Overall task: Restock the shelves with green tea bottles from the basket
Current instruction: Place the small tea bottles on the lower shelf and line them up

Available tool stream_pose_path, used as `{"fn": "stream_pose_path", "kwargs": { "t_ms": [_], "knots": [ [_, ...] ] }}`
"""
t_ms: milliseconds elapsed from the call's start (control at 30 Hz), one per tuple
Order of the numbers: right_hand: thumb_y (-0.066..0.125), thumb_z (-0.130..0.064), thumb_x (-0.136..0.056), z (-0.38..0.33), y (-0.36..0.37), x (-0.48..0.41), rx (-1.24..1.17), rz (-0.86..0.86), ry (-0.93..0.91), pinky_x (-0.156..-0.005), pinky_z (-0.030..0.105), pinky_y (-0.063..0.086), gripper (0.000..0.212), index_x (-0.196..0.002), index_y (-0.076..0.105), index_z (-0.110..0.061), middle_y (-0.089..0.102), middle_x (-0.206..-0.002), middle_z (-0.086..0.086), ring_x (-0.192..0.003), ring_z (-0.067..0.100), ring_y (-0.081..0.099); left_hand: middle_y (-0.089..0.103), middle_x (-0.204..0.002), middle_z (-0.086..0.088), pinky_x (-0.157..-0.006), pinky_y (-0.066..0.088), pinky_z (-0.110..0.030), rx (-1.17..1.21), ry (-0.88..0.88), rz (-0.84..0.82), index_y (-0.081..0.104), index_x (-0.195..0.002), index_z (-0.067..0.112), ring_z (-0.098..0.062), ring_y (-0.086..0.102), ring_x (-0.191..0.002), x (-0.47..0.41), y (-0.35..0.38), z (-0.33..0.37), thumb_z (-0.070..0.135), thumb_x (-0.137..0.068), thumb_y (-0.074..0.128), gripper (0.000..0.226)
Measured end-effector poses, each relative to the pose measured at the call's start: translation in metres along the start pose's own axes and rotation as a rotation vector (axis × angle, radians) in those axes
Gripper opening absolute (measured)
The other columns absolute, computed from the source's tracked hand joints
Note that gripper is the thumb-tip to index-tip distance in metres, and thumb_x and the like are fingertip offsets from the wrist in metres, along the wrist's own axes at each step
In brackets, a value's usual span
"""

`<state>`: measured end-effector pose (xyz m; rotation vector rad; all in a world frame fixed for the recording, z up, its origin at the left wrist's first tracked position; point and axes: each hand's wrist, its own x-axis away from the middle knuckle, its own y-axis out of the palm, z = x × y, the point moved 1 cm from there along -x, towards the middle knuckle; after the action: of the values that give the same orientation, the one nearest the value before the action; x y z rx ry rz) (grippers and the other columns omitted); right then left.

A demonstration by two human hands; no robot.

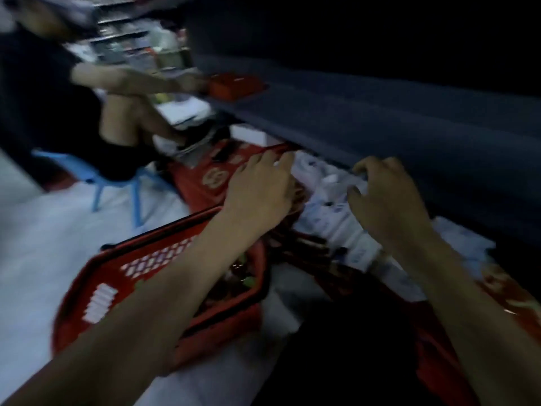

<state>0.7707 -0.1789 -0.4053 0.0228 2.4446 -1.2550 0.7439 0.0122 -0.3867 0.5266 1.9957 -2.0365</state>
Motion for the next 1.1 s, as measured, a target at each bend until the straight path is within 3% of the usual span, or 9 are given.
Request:
{"fn": "stream_pose_path", "kwargs": {
  "t_ms": [67,233,400,500,600,667,767,933,1100],
  "knots": [
    [0.055,-0.018,-0.091,-0.047,0.046,-0.017,-0.054,-0.106,-0.099,-0.090,0.044,0.048,0.028,-0.118,0.056,-0.010,0.050,-0.125,0.016,-0.109,0.036,0.053,0.056,-0.116,-0.014,-0.076,0.045,-0.042,-0.068,-0.126,-0.040,0.049,-0.129,0.014,-0.037,0.054,-0.107,0.031,0.001,-0.062,0.026,-0.088,0.047,0.042],
    [0.052,-0.020,-0.091,-0.146,0.167,-0.026,-0.101,-0.461,-0.235,-0.073,0.038,0.048,0.014,-0.100,0.056,-0.010,0.057,-0.109,0.015,-0.093,0.034,0.057,0.058,-0.115,-0.013,-0.077,0.052,-0.045,-0.079,-0.411,-0.180,0.048,-0.131,0.015,-0.036,0.057,-0.107,0.108,0.029,-0.175,0.030,-0.092,0.049,0.042],
    [0.057,-0.017,-0.084,-0.180,0.279,0.002,-0.062,-0.788,-0.127,-0.094,0.037,0.051,0.034,-0.118,0.062,-0.011,0.061,-0.125,0.014,-0.114,0.031,0.059,0.064,-0.117,-0.009,-0.086,0.052,-0.041,0.093,-0.667,-0.453,0.058,-0.117,0.018,-0.030,0.060,-0.108,0.180,0.085,-0.256,0.029,-0.082,0.057,0.037],
    [0.061,-0.017,-0.086,-0.176,0.326,0.026,0.064,-1.028,-0.129,-0.093,0.039,0.052,0.035,-0.120,0.063,-0.012,0.062,-0.123,0.013,-0.110,0.032,0.061,0.066,-0.116,-0.008,-0.083,0.055,-0.037,0.300,-0.792,-0.729,0.062,-0.116,0.019,-0.026,0.065,-0.099,0.215,0.122,-0.270,0.024,-0.086,0.062,0.030],
    [0.055,-0.013,-0.090,-0.163,0.356,0.046,0.227,-1.205,-0.239,-0.090,0.036,0.054,0.034,-0.122,0.063,-0.016,0.062,-0.122,0.010,-0.105,0.028,0.061,0.054,-0.136,-0.005,-0.086,0.052,-0.028,0.501,-0.810,-0.967,0.045,-0.140,0.022,-0.020,0.058,-0.112,0.232,0.158,-0.259,0.014,-0.088,0.065,0.056],
    [0.054,-0.008,-0.091,-0.157,0.368,0.056,0.292,-1.331,-0.324,-0.090,0.034,0.053,0.040,-0.129,0.060,-0.019,0.059,-0.128,0.008,-0.109,0.026,0.059,0.046,-0.145,-0.004,-0.093,0.049,-0.028,0.539,-0.802,-1.028,0.036,-0.146,0.024,-0.022,0.050,-0.125,0.238,0.178,-0.250,0.011,-0.088,0.065,0.066],
    [0.058,0.002,-0.088,-0.149,0.377,0.063,0.331,-1.500,-0.398,-0.097,0.035,0.050,0.058,-0.141,0.050,-0.021,0.048,-0.143,0.008,-0.123,0.028,0.053,0.048,-0.144,-0.005,-0.102,0.045,-0.034,0.513,-0.760,-0.981,0.041,-0.142,0.025,-0.024,0.047,-0.130,0.246,0.205,-0.247,0.014,-0.085,0.069,0.064],
    [0.063,0.002,-0.084,-0.136,0.392,0.065,0.394,-1.551,-0.554,-0.095,0.039,0.051,0.063,-0.141,0.048,-0.023,0.049,-0.142,0.010,-0.121,0.030,0.053,0.047,-0.145,-0.006,-0.103,0.046,-0.039,0.423,-0.696,-1.020,0.040,-0.143,0.026,-0.027,0.046,-0.132,0.247,0.229,-0.249,0.011,-0.083,0.071,0.069],
    [0.061,-0.003,-0.085,-0.133,0.397,0.070,0.347,-1.435,-0.706,-0.077,0.035,0.049,0.034,-0.112,0.058,-0.024,0.059,-0.120,0.006,-0.105,0.027,0.059,0.055,-0.136,-0.005,-0.099,0.049,-0.040,0.447,-0.624,-0.966,0.049,-0.135,0.022,-0.026,0.052,-0.124,0.249,0.235,-0.252,0.014,-0.074,0.079,0.069]
  ]
}}
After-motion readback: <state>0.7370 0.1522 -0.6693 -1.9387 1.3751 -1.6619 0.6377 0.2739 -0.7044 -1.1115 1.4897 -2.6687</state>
